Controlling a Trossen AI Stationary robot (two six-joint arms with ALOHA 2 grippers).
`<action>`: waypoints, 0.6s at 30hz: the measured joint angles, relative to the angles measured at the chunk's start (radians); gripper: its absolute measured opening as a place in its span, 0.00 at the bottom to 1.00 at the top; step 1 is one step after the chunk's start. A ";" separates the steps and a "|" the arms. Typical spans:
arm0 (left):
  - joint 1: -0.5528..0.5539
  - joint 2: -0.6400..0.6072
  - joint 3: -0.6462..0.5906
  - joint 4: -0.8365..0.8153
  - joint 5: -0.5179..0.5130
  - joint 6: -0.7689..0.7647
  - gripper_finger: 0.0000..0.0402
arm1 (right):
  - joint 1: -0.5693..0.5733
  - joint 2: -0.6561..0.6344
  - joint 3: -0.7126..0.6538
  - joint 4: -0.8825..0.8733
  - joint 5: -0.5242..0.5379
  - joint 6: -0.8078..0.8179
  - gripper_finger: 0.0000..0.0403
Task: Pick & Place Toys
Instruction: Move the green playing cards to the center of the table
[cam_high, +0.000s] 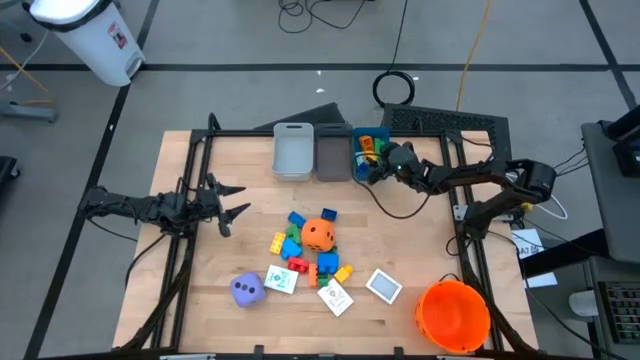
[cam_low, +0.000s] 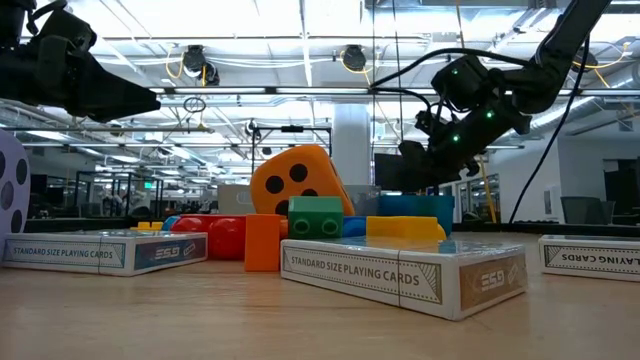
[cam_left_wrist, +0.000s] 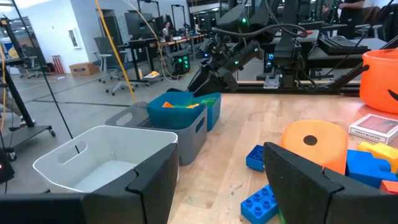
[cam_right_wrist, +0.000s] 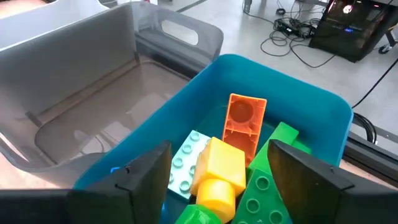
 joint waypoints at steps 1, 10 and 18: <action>0.000 0.000 0.000 0.000 0.000 0.000 0.60 | 0.000 0.000 0.000 0.000 0.000 0.001 0.65; 0.000 0.000 0.000 0.000 0.000 0.000 0.60 | 0.018 -0.005 0.000 0.017 -0.069 0.001 0.66; 0.000 0.000 0.000 0.000 0.000 0.000 0.60 | 0.091 -0.044 0.000 0.120 -0.227 -0.036 0.65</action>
